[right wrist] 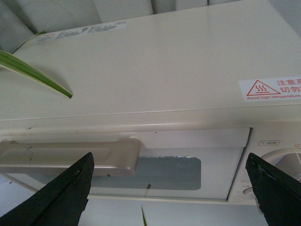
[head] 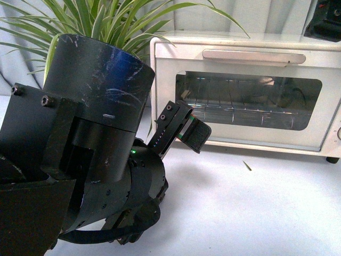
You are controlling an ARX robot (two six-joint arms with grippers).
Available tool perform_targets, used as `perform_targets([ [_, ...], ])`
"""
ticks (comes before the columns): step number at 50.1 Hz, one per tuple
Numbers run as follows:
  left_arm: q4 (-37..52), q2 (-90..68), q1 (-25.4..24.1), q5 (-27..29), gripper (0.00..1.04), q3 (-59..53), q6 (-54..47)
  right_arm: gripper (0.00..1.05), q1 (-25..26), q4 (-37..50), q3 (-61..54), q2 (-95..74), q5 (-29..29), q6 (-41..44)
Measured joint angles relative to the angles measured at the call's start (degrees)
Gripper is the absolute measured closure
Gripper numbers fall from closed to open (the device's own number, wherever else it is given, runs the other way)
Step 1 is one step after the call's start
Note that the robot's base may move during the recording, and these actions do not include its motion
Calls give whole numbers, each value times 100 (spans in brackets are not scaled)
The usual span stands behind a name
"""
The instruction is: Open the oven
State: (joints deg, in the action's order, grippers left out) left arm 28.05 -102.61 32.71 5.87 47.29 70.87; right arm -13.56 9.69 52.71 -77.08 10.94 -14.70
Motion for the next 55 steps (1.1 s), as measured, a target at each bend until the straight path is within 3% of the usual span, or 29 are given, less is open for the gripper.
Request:
perform_targets([
  [39,24,15,-26,24,7,-28,136,9,-234,-811,857,-866,474,-658],
  [55,24,31,-48,35,7,-50,138,9,-267,-831,570,-649,190,-299],
])
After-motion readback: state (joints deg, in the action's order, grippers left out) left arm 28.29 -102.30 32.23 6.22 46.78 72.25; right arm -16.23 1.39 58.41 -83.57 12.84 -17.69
